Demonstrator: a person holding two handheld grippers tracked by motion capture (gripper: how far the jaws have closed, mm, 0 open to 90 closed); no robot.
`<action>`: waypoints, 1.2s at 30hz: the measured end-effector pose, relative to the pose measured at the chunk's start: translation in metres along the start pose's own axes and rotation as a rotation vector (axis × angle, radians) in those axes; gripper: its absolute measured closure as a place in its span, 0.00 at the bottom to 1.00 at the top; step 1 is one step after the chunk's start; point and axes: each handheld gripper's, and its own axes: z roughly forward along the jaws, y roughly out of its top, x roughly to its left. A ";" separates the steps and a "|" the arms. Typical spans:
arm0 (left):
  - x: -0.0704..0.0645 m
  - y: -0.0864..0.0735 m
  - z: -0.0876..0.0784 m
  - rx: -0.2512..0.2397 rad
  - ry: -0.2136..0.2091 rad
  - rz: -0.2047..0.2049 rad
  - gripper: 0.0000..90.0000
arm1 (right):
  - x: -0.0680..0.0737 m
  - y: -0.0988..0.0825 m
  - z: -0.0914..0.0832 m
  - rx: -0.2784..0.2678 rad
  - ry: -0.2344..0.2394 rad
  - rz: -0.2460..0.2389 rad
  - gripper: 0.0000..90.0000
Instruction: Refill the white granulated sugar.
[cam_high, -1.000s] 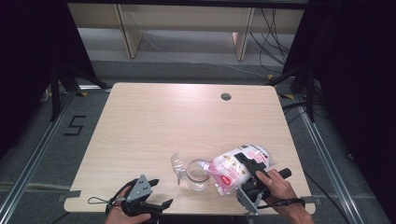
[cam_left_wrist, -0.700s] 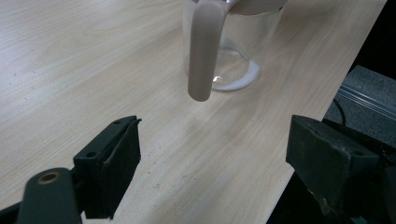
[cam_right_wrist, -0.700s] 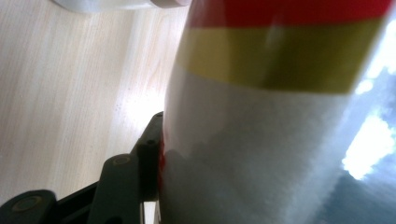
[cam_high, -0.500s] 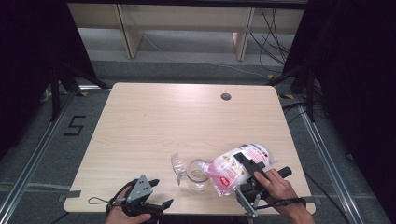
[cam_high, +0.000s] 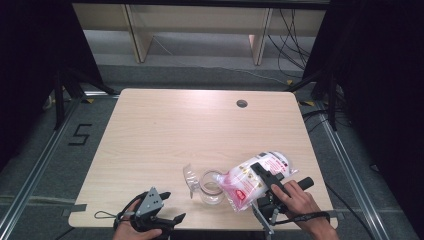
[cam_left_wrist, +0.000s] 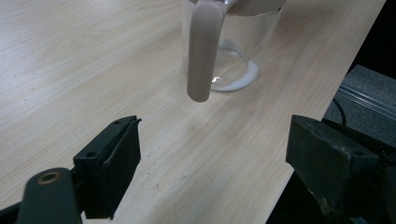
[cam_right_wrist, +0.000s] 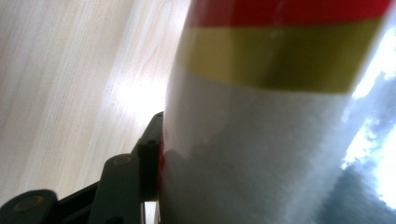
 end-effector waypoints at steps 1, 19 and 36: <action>0.001 0.000 -0.001 0.009 0.007 0.014 0.19 | 0.000 0.000 0.000 0.001 -0.001 -0.003 0.54; 0.001 0.001 -0.002 -0.005 -0.007 0.007 0.19 | 0.002 0.006 0.001 0.029 0.004 -0.058 0.54; 0.003 0.002 -0.002 -0.010 -0.003 0.003 0.19 | -0.002 0.009 0.000 0.035 -0.007 -0.140 0.55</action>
